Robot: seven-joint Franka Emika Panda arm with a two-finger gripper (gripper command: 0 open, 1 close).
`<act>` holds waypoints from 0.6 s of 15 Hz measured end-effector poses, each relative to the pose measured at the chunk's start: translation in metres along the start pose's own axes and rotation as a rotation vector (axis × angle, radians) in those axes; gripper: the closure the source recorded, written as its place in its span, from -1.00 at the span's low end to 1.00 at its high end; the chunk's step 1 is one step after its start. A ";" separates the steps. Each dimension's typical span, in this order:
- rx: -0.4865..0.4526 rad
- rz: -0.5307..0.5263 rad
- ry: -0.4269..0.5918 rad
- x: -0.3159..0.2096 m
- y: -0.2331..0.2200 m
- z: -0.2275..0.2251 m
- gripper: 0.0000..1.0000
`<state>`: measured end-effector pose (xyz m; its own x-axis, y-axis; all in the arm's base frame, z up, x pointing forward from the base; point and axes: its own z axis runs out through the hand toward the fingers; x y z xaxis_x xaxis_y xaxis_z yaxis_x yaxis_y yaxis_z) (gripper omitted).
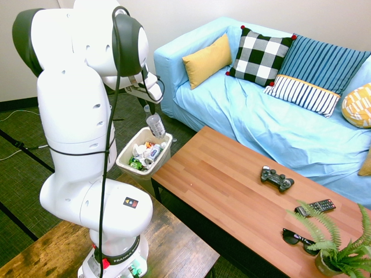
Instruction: Throw the bottle in the trash bin
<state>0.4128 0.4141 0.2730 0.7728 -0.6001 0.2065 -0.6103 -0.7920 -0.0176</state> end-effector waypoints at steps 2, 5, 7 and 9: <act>-0.018 -0.043 -0.001 -0.027 -0.017 0.025 1.00; -0.052 -0.063 0.006 -0.040 -0.030 0.054 -1.00; -0.062 -0.054 0.009 -0.035 -0.031 0.060 -1.00; -0.069 -0.047 0.008 -0.026 -0.030 0.063 -1.00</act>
<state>0.4220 0.4458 0.2068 0.7994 -0.5618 0.2130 -0.5845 -0.8092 0.0597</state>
